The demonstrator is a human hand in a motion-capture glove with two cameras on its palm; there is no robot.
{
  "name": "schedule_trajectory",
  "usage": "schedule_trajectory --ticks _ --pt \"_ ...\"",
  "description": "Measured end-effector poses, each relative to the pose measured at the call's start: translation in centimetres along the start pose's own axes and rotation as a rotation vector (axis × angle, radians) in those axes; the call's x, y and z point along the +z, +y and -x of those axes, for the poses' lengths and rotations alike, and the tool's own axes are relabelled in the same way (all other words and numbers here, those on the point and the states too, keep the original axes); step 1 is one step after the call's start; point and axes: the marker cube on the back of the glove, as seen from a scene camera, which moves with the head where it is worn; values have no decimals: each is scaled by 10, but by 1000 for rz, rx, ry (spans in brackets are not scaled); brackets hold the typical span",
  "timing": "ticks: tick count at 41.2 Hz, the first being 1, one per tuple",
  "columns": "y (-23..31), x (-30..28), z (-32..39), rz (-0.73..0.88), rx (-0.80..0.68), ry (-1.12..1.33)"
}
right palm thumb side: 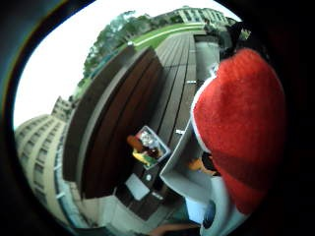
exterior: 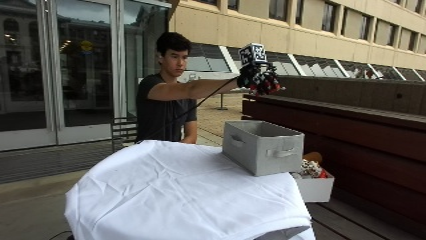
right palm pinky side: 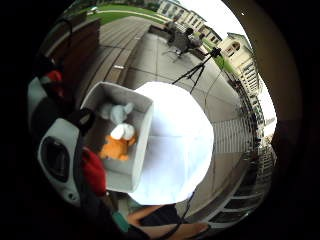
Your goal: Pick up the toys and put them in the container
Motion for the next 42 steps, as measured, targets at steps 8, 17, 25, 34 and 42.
schedule_trajectory --ticks 8,17,25,34,42 --pt "-27 41 -42 108 -154 -24" --pt "11 45 -17 230 -111 -6" --pt "-12 49 -46 195 -130 -59" --pt "-1 43 -49 126 -143 -19" --pt "32 35 -35 172 -135 5"
